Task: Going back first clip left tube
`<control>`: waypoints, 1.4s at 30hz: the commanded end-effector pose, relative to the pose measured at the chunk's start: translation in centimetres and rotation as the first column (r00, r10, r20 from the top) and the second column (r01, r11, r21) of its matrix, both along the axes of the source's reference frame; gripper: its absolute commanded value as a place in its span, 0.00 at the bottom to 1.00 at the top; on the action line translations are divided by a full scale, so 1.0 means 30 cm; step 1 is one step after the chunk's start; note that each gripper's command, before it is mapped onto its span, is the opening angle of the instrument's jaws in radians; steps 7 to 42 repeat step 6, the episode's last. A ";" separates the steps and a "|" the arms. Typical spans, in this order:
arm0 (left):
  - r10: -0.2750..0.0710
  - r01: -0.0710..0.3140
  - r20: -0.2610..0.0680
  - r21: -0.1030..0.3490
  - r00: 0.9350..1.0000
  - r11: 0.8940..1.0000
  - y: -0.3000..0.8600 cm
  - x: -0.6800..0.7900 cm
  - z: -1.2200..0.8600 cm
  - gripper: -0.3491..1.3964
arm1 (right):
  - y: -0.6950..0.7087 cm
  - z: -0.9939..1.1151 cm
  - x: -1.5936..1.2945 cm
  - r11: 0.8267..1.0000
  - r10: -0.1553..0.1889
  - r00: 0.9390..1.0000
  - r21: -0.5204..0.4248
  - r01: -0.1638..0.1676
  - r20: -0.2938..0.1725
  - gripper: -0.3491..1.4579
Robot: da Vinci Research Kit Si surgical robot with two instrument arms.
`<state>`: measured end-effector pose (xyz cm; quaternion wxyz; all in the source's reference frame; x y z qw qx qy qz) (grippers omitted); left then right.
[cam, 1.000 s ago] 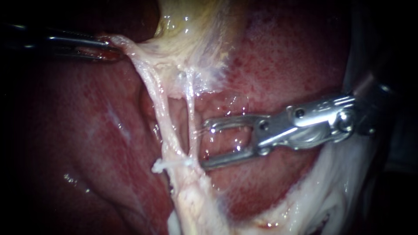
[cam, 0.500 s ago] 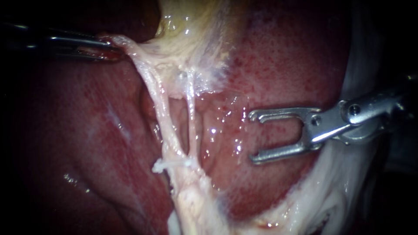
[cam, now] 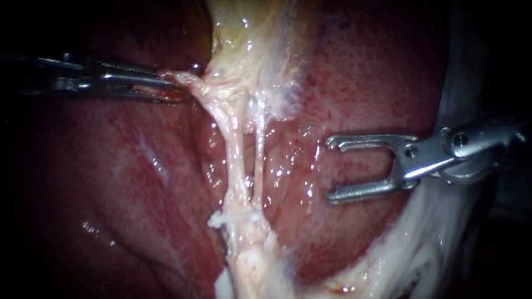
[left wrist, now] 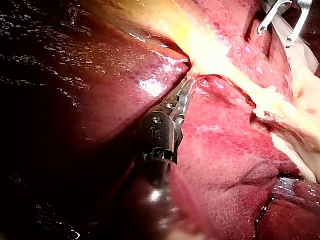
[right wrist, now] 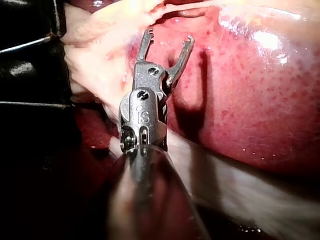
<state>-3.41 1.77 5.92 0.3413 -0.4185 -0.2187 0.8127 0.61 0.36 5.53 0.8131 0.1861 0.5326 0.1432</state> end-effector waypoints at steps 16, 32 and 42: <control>0.000 0.000 -0.001 0.001 1.000 1.000 0.0001 0.0003 -0.0003 0.00 | -0.0002 -0.0014 0.0004 1.000 -0.001 1.000 0.001 0.001 -0.001 0.47; 0.000 0.000 -0.001 0.001 1.000 1.000 0.0001 0.0003 -0.0003 0.00 | -0.0002 -0.0014 0.0004 1.000 -0.001 1.000 0.001 0.001 -0.001 0.47; 0.000 0.000 -0.001 0.001 1.000 1.000 0.0001 0.0003 -0.0003 0.00 | -0.0002 -0.0014 0.0004 1.000 -0.001 1.000 0.001 0.001 -0.001 0.47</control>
